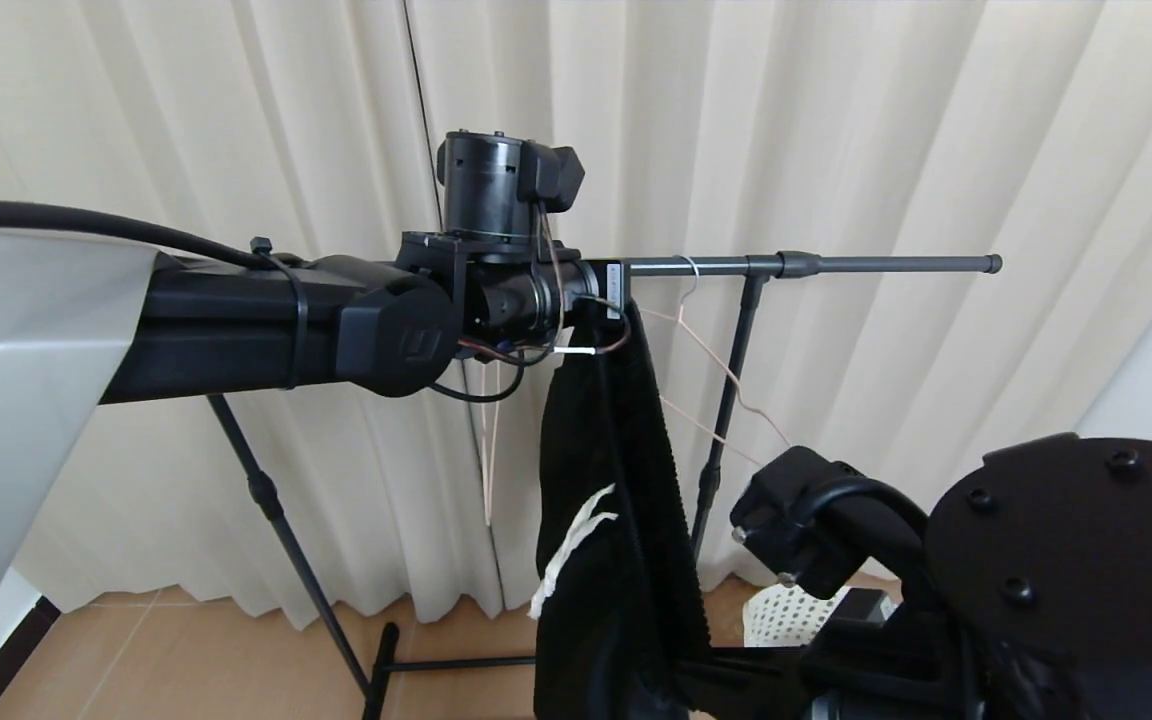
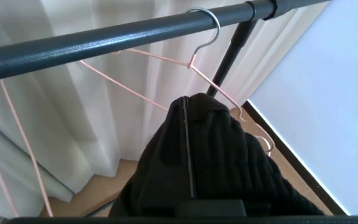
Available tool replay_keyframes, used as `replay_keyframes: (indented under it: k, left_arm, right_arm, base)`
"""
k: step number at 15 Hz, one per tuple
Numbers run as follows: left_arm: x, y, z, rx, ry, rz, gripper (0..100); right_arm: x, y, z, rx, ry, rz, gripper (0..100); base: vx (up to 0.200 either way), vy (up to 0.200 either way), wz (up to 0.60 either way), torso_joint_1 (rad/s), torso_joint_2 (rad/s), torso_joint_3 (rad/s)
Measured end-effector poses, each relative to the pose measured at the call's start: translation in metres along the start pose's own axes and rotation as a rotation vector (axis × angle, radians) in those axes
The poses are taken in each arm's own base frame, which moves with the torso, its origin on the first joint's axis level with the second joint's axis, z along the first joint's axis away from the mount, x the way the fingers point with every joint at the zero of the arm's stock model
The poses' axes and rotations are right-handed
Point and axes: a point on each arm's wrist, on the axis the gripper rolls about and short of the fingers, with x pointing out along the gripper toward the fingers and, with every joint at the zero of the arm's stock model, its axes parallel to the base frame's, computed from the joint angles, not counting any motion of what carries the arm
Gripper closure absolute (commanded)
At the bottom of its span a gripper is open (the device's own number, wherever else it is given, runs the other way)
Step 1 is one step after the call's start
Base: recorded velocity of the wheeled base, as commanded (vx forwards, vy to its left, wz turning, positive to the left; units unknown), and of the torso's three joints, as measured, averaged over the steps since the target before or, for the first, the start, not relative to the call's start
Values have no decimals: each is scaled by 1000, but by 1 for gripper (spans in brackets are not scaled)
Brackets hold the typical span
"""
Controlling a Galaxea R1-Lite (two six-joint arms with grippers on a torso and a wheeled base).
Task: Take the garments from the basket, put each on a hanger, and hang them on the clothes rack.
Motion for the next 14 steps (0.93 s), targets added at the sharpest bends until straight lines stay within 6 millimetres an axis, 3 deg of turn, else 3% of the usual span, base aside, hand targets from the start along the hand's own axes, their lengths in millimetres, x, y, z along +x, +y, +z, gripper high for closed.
replay_keyframes:
  k: [3,6,10,14]
  left_arm:
    - [-24,6,-4,7,86,25,100]
    - [-60,8,-12,16,198,41,100]
    - [-107,2,-24,43,297,29,100]
    - [-145,-12,-51,79,388,-25,100]
  right_arm:
    - [0,-40,12,5,-3,-131,100]
    - [7,-81,54,81,-114,-263,100]
    - [31,-105,112,140,-222,-329,100]
    - [71,-117,159,167,-296,-348,100]
  base:
    - [0,0,0,0,0,0]
    - [0,0,0,0,0,0]
    - [0,0,0,0,0,0]
    - [0,0,0,0,0,0]
